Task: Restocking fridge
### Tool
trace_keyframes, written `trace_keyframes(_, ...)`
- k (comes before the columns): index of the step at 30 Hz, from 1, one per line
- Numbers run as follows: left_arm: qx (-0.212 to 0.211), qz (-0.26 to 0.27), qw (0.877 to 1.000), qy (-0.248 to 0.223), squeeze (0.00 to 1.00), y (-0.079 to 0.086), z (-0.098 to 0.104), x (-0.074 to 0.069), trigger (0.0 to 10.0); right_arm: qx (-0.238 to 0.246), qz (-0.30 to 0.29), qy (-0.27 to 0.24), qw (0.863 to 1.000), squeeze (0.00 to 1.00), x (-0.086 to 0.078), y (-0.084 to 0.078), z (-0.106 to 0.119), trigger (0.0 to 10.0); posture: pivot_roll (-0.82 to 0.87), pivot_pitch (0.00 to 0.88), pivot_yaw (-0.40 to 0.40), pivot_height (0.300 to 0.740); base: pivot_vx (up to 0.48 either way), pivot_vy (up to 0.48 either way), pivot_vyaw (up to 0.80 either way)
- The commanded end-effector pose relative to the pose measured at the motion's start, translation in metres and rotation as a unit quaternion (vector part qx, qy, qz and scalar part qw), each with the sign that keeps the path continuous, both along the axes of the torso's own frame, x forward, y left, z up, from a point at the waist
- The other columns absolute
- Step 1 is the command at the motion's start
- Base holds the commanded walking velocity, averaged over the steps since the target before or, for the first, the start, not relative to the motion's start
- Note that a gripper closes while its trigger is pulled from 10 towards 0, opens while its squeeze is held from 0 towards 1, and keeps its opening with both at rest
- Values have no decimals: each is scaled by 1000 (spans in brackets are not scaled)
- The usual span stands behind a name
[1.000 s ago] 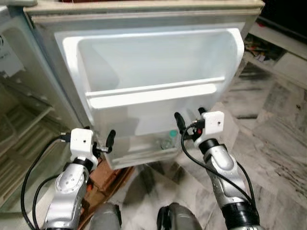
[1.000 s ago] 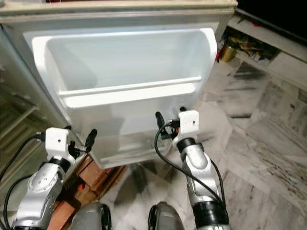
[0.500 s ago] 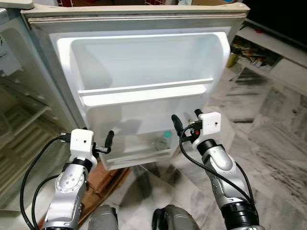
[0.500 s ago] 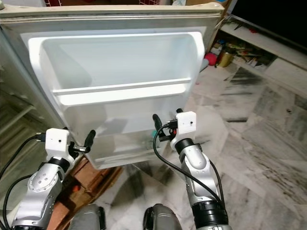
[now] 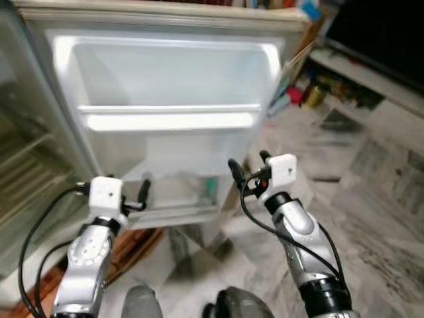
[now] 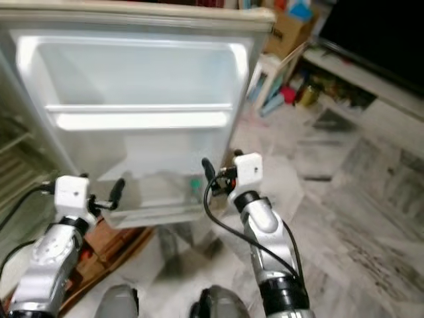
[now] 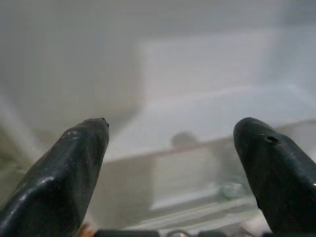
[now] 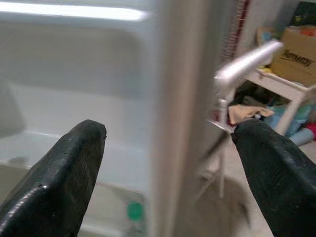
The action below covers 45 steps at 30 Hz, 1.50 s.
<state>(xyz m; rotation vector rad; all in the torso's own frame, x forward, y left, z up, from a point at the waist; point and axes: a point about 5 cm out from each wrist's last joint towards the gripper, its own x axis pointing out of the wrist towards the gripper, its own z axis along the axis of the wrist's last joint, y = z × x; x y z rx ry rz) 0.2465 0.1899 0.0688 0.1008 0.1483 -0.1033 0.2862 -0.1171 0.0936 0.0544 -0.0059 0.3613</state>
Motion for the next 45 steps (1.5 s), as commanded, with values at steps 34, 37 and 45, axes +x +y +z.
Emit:
trace_keyframes(34,27,91,995,-5,0,17,-5,5,10000,-21,-23,-50,998,0,1,-9,5,10000,98,93,-60,740,117,-398,587)
trace_keyframes(37,19,93,995,0,0,14,-7,8,10000,-8,-30,-49,998,0,4,-7,5,10000,101,81,-41,740,389,-80,529)
trace_keyframes(45,18,67,998,-2,0,12,-9,14,10000,4,-39,-58,998,0,8,-3,8,10000,90,76,-21,740,0,0,0)
